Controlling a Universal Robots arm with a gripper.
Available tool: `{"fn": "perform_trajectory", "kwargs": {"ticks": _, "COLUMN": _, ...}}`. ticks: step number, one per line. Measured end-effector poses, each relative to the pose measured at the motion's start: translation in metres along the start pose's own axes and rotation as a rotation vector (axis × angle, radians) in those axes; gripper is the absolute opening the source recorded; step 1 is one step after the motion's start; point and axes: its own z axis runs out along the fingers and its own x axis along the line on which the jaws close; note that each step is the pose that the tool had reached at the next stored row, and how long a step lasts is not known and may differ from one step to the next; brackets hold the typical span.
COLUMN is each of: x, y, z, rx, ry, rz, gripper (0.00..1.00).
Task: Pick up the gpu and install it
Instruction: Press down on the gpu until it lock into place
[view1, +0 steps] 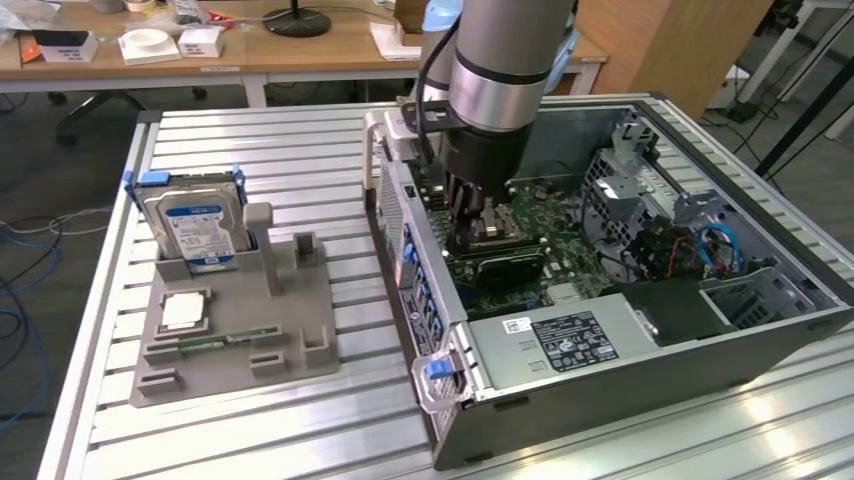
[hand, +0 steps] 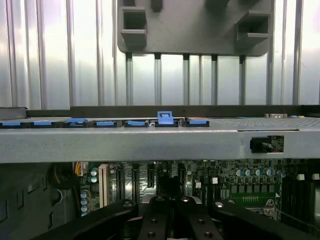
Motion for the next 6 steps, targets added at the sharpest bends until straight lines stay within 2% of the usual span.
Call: {"fn": "perform_trajectory", "kwargs": {"ticks": 6, "x": 0.0, "y": 0.0, "z": 0.0, "rx": 0.0, "ry": -0.0001, "rz": 0.0, "gripper": 0.11}}
